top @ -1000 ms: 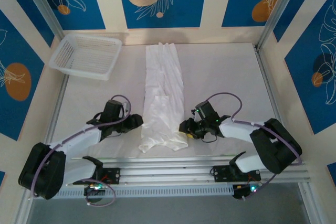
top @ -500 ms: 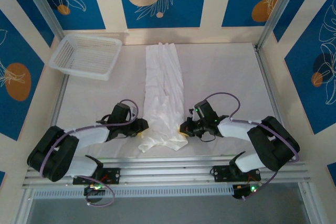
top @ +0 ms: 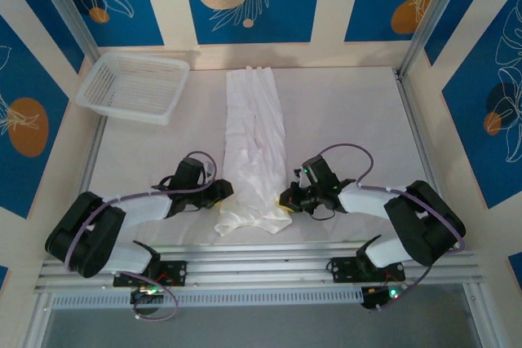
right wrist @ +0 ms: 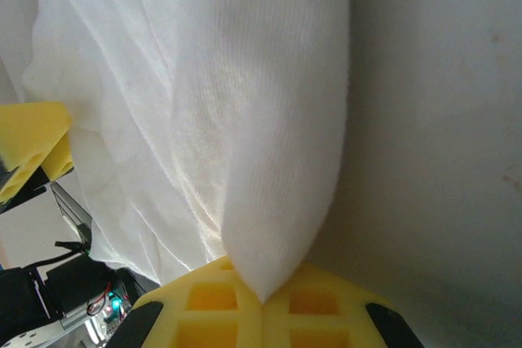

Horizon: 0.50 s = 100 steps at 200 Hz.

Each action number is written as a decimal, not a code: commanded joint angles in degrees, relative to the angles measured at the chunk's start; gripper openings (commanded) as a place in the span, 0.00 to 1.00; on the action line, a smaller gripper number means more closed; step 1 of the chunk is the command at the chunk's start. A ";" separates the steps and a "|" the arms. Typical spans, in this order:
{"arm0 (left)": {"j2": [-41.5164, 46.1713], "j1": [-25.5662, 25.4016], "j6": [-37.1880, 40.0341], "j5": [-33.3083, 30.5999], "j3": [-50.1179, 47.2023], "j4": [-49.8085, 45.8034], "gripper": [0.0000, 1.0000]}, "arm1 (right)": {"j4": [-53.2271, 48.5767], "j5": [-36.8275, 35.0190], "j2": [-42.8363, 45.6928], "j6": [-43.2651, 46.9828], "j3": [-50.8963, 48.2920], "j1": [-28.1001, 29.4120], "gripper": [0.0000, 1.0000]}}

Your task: Fold the inside-out t-shirt

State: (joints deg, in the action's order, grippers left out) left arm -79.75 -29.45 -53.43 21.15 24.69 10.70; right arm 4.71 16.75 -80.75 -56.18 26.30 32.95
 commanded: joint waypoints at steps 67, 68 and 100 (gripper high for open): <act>6.24 -7.61 0.09 -2.42 -2.91 -3.40 0.00 | -5.07 -2.56 13.92 -4.18 -6.26 1.02 0.00; 6.48 -7.84 0.00 -2.60 -3.08 -3.71 0.00 | -5.38 -2.63 14.42 -4.27 -6.48 1.13 0.00; 18.26 -11.97 -5.03 -4.55 -6.66 -11.00 0.00 | -20.20 -4.91 31.96 -5.00 -6.85 4.43 0.00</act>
State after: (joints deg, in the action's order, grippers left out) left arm -69.34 -39.33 -54.87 18.52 20.18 7.49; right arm -3.16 13.63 -58.67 -59.88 18.94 35.55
